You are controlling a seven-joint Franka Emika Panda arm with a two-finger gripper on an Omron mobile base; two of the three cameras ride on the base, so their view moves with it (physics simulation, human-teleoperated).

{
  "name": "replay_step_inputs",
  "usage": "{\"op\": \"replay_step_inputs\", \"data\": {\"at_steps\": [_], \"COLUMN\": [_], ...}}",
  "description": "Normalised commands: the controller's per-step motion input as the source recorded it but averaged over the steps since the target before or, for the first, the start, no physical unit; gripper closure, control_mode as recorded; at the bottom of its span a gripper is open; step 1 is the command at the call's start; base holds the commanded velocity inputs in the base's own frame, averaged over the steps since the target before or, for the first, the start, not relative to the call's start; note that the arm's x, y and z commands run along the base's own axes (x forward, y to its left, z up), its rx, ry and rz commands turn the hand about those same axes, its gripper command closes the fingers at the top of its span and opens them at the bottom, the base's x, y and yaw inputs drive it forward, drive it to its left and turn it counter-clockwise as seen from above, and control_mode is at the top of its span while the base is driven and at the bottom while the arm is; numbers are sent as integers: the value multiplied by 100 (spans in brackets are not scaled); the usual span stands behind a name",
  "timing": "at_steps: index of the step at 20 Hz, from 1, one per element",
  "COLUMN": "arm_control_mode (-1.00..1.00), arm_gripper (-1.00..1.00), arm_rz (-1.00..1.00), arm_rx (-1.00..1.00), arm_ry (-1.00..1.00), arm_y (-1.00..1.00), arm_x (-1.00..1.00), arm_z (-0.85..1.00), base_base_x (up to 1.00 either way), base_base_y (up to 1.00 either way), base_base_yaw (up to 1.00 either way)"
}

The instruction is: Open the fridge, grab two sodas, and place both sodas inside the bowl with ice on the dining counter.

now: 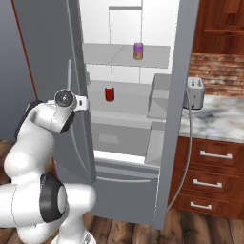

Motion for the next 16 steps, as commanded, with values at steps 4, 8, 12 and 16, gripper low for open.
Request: {"op": "replay_step_inputs", "data": {"at_steps": [4, 8, 12, 16], "arm_control_mode": [-100, -100, -100, -100], "arm_gripper": [100, 100, -100, -100], "arm_rz": [13, 13, 12, 6], "arm_rx": [0, 0, 0, 1], "arm_ry": [0, 0, 0, 1], "arm_y": [60, 62, 41, -10], "arm_x": [-100, -100, -100, -93], "arm_z": [-3, 0, 10, 38], "base_base_x": [0, 0, 0, 0], "base_base_y": [0, 0, 0, 0], "base_base_yaw": [0, 0, 0, 0]}}
